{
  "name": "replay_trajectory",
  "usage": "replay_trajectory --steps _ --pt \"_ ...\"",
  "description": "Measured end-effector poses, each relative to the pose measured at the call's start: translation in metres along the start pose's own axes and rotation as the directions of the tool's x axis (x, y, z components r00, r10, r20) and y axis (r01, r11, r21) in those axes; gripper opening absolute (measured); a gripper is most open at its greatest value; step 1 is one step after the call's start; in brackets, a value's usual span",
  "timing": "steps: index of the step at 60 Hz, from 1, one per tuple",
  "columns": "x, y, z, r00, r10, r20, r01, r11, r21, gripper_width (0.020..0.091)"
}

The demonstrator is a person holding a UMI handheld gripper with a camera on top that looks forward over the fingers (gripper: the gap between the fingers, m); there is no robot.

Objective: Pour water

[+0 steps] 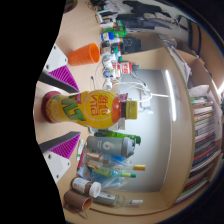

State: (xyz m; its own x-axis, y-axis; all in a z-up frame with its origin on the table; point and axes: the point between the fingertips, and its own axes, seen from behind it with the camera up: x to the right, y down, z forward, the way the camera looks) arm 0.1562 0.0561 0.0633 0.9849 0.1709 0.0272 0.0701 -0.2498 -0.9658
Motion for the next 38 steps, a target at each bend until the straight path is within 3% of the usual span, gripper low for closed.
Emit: replay_trajectory --steps 12,18,38 --pt "0.003 0.008 -0.069 0.999 0.043 -0.012 -0.043 0.999 0.004 0.0852" --pt "0.002 0.0 -0.122 0.998 0.063 -0.02 -0.062 0.996 0.067 0.0853" --pt "-0.003 -0.008 -0.252 0.985 0.168 -0.043 -0.159 0.974 0.162 0.0843"
